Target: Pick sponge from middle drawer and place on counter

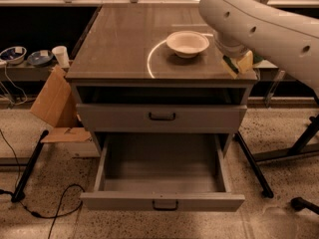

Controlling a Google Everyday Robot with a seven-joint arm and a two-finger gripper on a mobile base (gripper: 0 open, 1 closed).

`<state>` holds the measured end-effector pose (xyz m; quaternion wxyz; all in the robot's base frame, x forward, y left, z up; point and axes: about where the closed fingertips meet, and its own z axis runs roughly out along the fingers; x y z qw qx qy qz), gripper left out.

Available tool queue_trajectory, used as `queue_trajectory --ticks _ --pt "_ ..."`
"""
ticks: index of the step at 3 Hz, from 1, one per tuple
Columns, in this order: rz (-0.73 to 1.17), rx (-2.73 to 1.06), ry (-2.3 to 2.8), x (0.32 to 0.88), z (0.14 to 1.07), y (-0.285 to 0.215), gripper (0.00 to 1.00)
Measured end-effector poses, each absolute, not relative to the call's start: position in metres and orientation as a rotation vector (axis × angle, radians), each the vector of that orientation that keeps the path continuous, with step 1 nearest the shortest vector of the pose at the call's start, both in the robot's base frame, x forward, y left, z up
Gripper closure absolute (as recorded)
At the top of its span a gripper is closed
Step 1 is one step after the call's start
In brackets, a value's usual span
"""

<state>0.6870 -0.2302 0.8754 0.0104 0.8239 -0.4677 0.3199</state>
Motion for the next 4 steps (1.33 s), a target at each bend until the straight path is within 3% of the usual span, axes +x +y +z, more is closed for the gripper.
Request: queue_trajectory --ticks 2,4 --pt "1.026 2.611 -1.436 0.702 0.882 -0.212 1.0" --pt "1.017 2.636 -1.448 0.715 0.871 -0.208 0.58"
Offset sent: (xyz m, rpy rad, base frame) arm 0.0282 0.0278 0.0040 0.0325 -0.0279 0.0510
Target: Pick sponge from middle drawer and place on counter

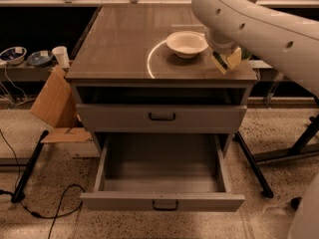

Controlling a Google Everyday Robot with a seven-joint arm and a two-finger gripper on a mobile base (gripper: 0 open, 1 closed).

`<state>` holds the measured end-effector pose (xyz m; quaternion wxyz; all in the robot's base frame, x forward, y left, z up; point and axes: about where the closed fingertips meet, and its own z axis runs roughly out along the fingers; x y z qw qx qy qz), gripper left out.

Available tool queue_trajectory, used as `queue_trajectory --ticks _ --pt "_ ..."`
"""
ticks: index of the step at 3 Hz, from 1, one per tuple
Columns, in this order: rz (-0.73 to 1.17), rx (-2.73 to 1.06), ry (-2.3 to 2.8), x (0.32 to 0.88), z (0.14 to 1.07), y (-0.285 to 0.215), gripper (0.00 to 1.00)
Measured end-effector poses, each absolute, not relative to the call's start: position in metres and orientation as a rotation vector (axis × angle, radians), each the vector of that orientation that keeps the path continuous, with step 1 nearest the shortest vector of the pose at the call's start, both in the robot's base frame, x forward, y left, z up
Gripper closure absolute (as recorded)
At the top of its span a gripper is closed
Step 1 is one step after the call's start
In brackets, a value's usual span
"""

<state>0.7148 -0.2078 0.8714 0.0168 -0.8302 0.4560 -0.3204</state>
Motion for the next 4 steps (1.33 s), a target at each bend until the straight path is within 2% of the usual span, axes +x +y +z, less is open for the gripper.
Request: queue_trajectory --ticks 1,2,4 --pt "-0.999 -2.563 1.419 0.718 0.8684 -0.2066 0.27" --pt "-1.003 -2.551 1.421 0.7188 0.8676 -0.2059 0.04" --pt "-0.999 -2.552 1.424 0.7192 0.8666 -0.2057 0.0"
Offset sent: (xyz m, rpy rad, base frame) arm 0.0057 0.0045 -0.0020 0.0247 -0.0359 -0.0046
